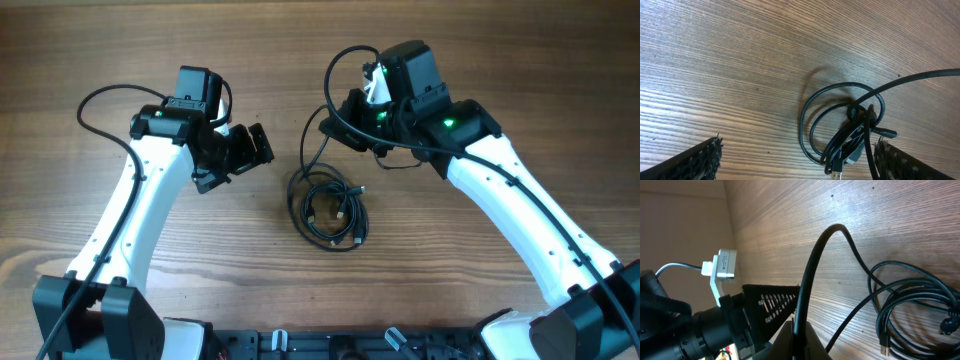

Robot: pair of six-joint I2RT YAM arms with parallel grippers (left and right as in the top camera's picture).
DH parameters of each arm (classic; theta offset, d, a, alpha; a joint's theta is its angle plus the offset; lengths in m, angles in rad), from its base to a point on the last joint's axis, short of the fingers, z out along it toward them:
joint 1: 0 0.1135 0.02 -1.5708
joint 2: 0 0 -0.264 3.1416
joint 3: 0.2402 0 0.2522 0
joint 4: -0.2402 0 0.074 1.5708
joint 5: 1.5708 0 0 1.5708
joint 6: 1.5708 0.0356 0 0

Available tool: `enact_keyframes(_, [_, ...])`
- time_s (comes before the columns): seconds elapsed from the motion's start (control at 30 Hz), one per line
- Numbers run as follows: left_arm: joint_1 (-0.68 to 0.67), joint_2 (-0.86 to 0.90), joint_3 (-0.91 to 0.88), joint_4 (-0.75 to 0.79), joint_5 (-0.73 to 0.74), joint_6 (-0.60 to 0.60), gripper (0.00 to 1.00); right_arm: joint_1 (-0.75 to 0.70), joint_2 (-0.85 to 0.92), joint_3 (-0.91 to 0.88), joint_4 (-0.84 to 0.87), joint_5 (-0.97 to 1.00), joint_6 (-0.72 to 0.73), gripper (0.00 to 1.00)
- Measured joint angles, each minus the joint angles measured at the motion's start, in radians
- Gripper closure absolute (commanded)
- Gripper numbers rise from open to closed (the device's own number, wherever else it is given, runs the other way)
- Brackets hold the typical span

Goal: Untangle cables
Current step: 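Lift the grasped cable upward with the right gripper, pulling it from the bundle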

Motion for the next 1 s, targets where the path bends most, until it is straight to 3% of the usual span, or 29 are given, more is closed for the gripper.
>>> enact_keyframes(0.17, [0.000,0.000,0.000,0.000,0.000,0.000,0.00,0.000,0.000,0.000,0.008,-0.037,-0.026,0.96])
enact_keyframes(0.37, [0.000,0.000,0.000,0.000,0.000,0.000,0.00,0.000,-0.021,0.000,0.138,-0.159,-0.080,0.96])
enact_keyframes(0.63, [0.000,0.000,0.000,0.000,0.000,0.000,0.00,0.000,-0.183,0.000,0.223,-0.161,-0.158,0.96])
enact_keyframes(1.0, [0.000,0.000,0.000,-0.005,0.000,0.000,0.00,-0.050,-0.190,0.001,0.277,-0.104,-0.149,0.96])
